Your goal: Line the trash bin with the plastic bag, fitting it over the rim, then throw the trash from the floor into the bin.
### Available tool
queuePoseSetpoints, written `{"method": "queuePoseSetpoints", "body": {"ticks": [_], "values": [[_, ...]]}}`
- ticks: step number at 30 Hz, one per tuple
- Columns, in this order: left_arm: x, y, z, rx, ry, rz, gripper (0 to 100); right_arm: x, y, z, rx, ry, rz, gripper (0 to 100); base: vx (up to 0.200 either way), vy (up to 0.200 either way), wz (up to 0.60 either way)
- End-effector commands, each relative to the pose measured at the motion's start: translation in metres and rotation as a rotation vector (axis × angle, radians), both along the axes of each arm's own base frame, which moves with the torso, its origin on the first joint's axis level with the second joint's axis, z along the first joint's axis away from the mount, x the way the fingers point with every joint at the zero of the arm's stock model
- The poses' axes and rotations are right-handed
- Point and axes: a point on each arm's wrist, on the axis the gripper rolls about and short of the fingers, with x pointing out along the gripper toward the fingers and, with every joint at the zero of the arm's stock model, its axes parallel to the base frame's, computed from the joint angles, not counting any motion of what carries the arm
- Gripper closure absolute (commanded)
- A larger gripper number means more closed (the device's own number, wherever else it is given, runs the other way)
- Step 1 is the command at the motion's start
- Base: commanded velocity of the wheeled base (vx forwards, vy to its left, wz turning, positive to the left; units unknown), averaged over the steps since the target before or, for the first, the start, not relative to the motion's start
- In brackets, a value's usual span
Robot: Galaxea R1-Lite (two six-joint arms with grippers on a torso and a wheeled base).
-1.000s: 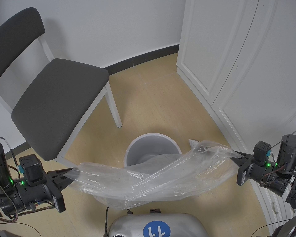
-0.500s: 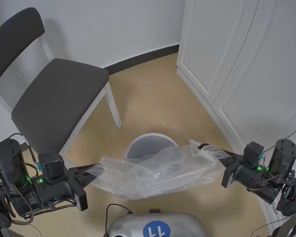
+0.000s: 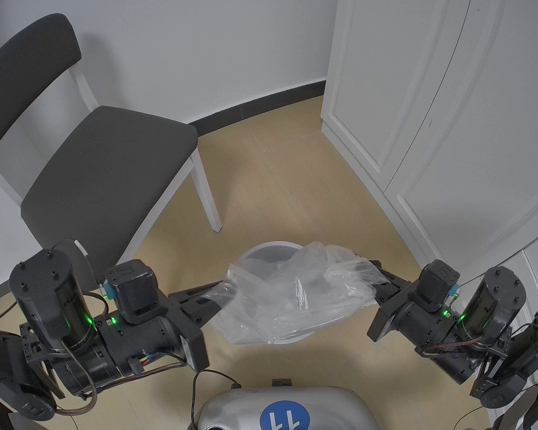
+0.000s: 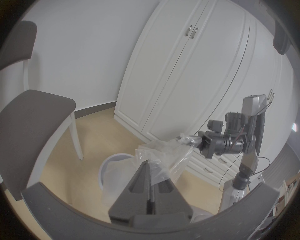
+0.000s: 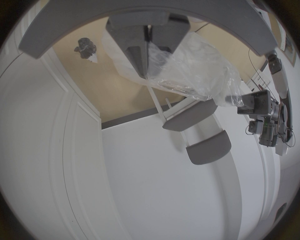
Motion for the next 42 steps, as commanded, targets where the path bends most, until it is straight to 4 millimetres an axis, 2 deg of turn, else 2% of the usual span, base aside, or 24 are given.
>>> {"method": "queuePoseSetpoints", "body": {"ticks": [1, 5, 15, 24, 25, 30, 35, 42], "values": [[0.010, -0.021, -0.021, 0.008, 0.048, -0.028, 100, 0.004, 0.018, -0.033, -0.042, 0.060, 0.034, 100, 0.000, 0.000, 0.00], [0.012, -0.029, -0.028, 0.009, 0.050, -0.043, 100, 0.006, 0.022, -0.047, -0.066, 0.106, 0.041, 100, 0.000, 0.000, 0.00], [0.015, -0.036, -0.030, 0.010, 0.058, -0.055, 100, 0.009, 0.025, -0.051, -0.043, 0.132, 0.042, 100, 0.000, 0.000, 0.00], [0.032, -0.051, -0.036, -0.011, 0.099, -0.050, 100, 0.013, 0.012, -0.051, -0.069, 0.128, -0.005, 100, 0.000, 0.000, 0.00], [0.042, -0.058, -0.038, -0.027, 0.120, -0.054, 100, 0.012, 0.009, -0.053, -0.095, 0.129, -0.008, 100, 0.000, 0.000, 0.00], [0.069, -0.063, -0.045, -0.071, 0.124, -0.123, 100, 0.008, 0.003, -0.053, -0.138, 0.116, -0.013, 100, 0.000, 0.000, 0.00], [0.084, -0.068, -0.060, -0.118, 0.119, -0.186, 100, 0.009, -0.007, -0.052, -0.192, 0.094, -0.044, 100, 0.000, 0.000, 0.00], [0.114, -0.075, -0.095, -0.174, 0.168, -0.218, 100, 0.007, -0.013, -0.055, -0.249, 0.090, -0.061, 100, 0.000, 0.000, 0.00]]}}
